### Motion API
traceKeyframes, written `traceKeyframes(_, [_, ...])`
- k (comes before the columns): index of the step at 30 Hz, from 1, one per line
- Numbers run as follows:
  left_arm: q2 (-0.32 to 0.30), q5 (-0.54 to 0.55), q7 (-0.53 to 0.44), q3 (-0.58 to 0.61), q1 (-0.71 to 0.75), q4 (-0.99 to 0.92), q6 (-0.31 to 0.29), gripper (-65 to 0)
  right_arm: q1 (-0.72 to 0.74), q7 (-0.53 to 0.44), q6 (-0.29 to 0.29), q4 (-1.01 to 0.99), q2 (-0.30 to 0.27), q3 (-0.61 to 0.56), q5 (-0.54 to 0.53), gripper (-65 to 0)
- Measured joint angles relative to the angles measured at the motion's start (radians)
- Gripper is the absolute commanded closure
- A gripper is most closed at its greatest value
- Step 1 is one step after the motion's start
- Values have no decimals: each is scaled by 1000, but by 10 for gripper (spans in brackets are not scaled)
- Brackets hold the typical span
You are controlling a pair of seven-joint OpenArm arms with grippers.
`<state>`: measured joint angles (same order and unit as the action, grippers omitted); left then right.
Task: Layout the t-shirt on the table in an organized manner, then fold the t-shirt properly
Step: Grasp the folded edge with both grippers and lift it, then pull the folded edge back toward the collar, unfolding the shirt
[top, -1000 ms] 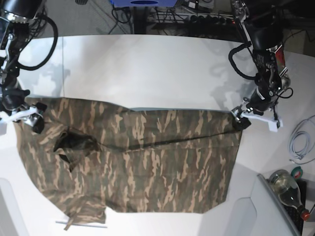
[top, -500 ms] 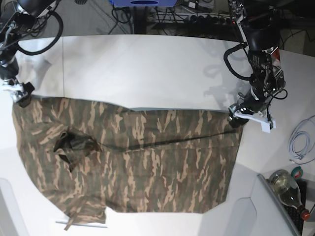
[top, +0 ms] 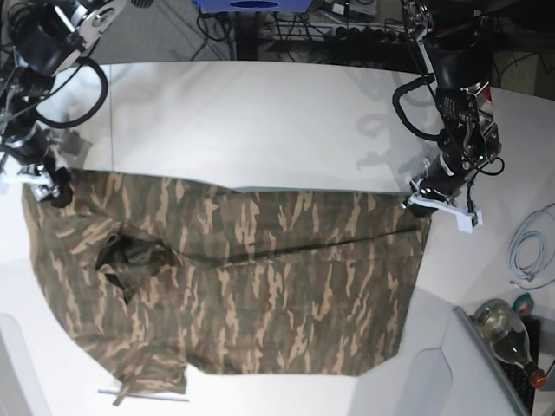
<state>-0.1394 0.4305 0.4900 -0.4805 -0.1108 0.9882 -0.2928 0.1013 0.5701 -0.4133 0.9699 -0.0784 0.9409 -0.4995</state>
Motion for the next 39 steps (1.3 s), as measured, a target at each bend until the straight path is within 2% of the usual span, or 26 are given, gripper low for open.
traceKeyframes(2, [0, -1, 0, 0, 0, 0, 0, 0, 14, -23, 0, -45, -23, 0, 7, -194])
traceKeyframes(3, [0, -3, 0, 0, 0, 2, 0, 0, 14, -22, 6, -58, -31, -4, 16, -80])
traceKeyframes(4, [1, -3, 1, 0, 0, 3, 0, 0, 8, -23, 7, -60, -34, -5, 14, 0])
traceKeyframes(6, [0, -4, 7, 0, 1, 15, 0, 0, 2, -10, 9, -43, -29, -5, 25, -17])
traceKeyframes(11, [0, -2, 31, 4, 2, 136, -5, 0, 14, 154, 13, 129, -23, -9, 31, 0])
traceKeyframes(14, [-18, 6, 136, 2, -8, 184, -17, 0, 20, 221, 10, 241, -27, -10, 21, 0])
traceKeyframes(16, [-30, 5, 158, 2, -5, 203, -19, 0, 19, 261, 11, 281, -32, -10, 20, 0])
traceKeyframes(19, [-32, 4, 157, 5, 14, 202, -16, 0, 14, 299, 11, 286, -28, -11, 29, 0])
traceKeyframes(27, [-21, -1, 167, -3, 168, 224, 1, 0, -72, 318, 11, 291, -23, -11, 35, 0])
traceKeyframes(32, [-23, 18, 166, -2, 154, 353, -11, 0, -16, 329, 11, 351, -23, -11, 29, 0])
traceKeyframes(34, [-22, 12, 174, 6, 132, 399, -11, 0, 34, 376, 11, 365, -31, -12, 31, 0])
traceKeyframes(35, [-21, 13, 185, 6, 121, 418, -11, 0, 58, 404, 12, 367, -38, -14, 24, 0])
traceKeyframes(38, [-19, 12, 306, -3, 79, 504, 8, 0, 114, 478, 11, 420, -49, -13, 26, 0])
traceKeyframes(39, [-19, 19, 307, -3, 75, 527, 5, 0, 116, 479, 11, 440, -50, -14, 16, 0])
